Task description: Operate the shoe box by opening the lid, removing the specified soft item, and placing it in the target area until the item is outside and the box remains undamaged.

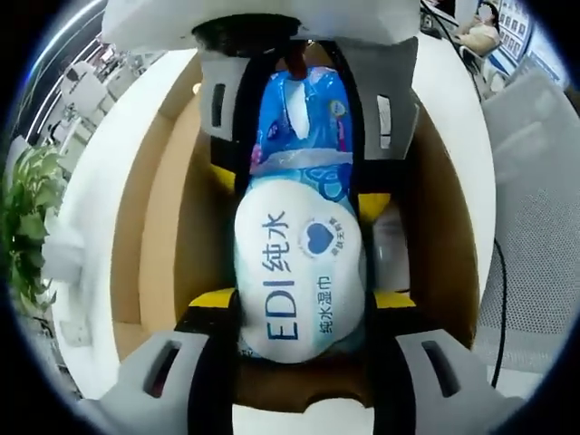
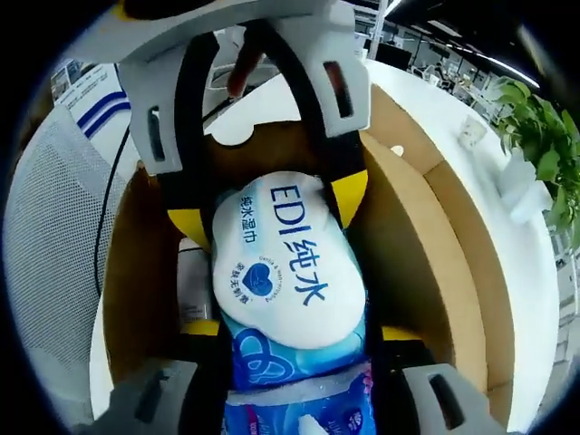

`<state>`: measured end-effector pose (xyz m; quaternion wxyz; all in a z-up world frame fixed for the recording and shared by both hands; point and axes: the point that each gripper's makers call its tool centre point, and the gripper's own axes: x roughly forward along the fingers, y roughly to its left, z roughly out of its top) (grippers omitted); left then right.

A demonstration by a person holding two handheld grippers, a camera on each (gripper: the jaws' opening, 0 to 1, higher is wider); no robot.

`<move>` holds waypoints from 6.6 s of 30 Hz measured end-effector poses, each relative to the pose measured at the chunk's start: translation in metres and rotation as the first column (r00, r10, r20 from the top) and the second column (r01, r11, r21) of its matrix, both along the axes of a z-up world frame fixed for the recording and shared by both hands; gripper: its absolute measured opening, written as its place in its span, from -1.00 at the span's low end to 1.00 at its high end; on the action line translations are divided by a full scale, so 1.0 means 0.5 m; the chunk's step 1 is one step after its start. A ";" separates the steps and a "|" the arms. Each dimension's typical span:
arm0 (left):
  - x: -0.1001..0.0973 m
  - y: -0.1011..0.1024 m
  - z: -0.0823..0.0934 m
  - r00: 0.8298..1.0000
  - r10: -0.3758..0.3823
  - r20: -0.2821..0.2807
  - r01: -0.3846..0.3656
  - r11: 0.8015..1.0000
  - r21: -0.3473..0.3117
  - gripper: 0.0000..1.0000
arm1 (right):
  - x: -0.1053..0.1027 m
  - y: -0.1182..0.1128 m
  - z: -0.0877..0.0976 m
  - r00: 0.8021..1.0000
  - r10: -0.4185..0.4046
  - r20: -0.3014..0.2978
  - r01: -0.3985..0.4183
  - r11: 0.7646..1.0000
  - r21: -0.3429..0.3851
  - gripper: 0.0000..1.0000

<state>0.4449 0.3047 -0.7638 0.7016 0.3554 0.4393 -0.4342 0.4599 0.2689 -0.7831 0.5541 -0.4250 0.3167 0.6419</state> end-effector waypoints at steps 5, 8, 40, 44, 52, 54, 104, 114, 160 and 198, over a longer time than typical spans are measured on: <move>0.003 -0.004 -0.011 1.000 -0.012 -0.006 0.012 1.000 0.006 0.16 | -0.002 0.000 -0.011 0.997 0.061 0.041 -0.060 0.998 -0.029 0.25; 0.004 -0.004 -0.015 1.000 -0.018 -0.016 0.019 1.000 0.004 0.18 | 0.000 0.001 -0.014 0.997 0.070 0.043 -0.069 0.997 -0.031 0.25; -0.011 -0.034 -0.016 0.991 -0.133 0.013 0.134 0.987 -0.093 0.17 | -0.025 0.012 -0.010 0.994 0.102 -0.034 -0.101 0.995 0.028 0.12; -0.016 -0.034 -0.011 0.991 -0.137 0.003 0.137 0.986 -0.094 0.16 | -0.032 0.012 -0.001 0.994 0.105 -0.042 -0.104 0.994 0.032 0.10; -0.015 -0.038 0.019 0.989 -0.151 0.010 0.151 0.984 -0.093 0.16 | -0.035 0.009 0.028 0.995 0.098 -0.036 -0.096 0.994 0.054 0.09; -0.017 -0.040 0.025 0.988 -0.155 0.011 0.155 0.984 -0.092 0.16 | -0.037 0.007 0.034 0.995 0.097 -0.034 -0.095 0.994 0.057 0.09; 0.035 -0.200 0.179 0.941 -0.319 0.113 0.326 0.944 -0.046 0.16 | 0.014 -0.152 0.185 0.996 -0.063 0.069 0.055 0.993 0.102 0.09; 0.047 -0.285 0.198 0.911 -0.392 0.130 0.401 0.915 -0.042 0.16 | 0.023 -0.237 0.204 0.987 -0.139 0.083 0.130 0.986 0.106 0.09; 0.067 -0.607 0.210 0.772 -0.617 0.151 0.628 0.777 -0.035 0.15 | 0.037 -0.559 0.216 0.920 -0.381 0.096 0.373 0.923 0.091 0.09; 0.139 -0.717 0.117 0.738 -0.660 0.144 0.671 0.740 -0.047 0.14 | 0.110 -0.668 0.116 0.908 -0.414 0.068 0.411 0.910 0.050 0.08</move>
